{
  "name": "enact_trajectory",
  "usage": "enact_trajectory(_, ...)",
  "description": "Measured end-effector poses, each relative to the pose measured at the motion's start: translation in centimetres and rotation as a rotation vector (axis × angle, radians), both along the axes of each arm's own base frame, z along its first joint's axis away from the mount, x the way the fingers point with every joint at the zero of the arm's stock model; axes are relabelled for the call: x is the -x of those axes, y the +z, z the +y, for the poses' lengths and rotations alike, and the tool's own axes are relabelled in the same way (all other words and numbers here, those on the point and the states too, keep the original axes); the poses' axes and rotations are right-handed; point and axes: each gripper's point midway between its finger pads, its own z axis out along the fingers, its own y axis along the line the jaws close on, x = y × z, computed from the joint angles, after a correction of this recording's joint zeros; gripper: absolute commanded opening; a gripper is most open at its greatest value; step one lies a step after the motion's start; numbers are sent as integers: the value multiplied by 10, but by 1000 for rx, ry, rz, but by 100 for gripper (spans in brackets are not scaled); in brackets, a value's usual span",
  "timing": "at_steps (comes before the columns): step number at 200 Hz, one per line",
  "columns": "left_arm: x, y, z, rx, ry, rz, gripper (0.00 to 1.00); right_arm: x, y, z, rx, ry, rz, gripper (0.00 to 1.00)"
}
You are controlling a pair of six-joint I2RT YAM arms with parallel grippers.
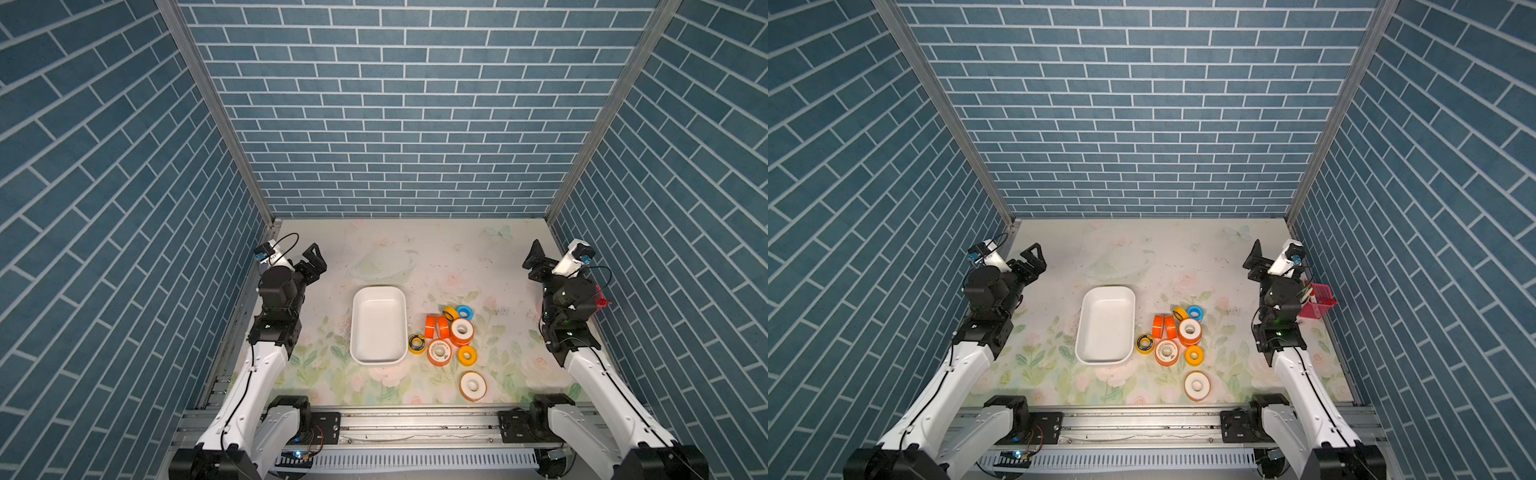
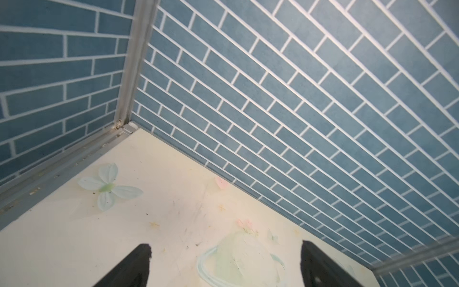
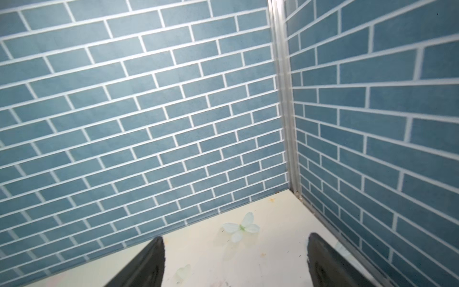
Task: Put the sealing tape into the storage box
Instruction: Adjust the storage box at the center of the board.
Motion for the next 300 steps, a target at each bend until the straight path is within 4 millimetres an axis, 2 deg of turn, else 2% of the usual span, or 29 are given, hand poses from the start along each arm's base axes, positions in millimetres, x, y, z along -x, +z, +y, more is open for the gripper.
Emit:
enact_trajectory(10, 7, -6, -17, -1, -58, 32, 88, 1, -7, 10, -3, 40, 40, 88)
enact_trajectory(26, 22, -29, -54, -21, -167, 111, 83, 1, -28, 25, 2, 99, 124, 88)
enact_trajectory(43, 42, -65, -91, -66, -271, 221, 76, 1, -46, 37, 11, 141, 192, 88)
enact_trajectory(56, 53, -94, -106, -115, -311, 310, 70, 3, -58, 43, 15, 165, 228, 88)
enact_trajectory(72, 60, -124, -112, -165, -321, 406, 61, 6, -74, 46, 20, 182, 268, 88)
enact_trajectory(90, 64, -154, -112, -225, -308, 506, 56, 9, -91, 47, 25, 192, 308, 88)
enact_trajectory(107, 66, -169, -109, -266, -290, 555, 51, 11, -99, 47, 26, 197, 326, 88)
enact_trajectory(125, 65, -182, -108, -289, -281, 594, 42, 12, -101, 48, 26, 203, 331, 88)
enact_trajectory(145, 68, -203, -109, -319, -285, 658, 40, 13, -102, 49, 26, 208, 331, 88)
enact_trajectory(202, 66, -217, -113, -339, -294, 686, 12, 14, -105, 51, 25, 220, 337, 88)
enact_trajectory(244, 59, -217, -122, -353, -312, 679, 7, 14, -105, 51, 24, 225, 337, 89)
enact_trajectory(300, 51, -217, -143, -369, -343, 671, 7, 14, -106, 53, 24, 235, 339, 89)
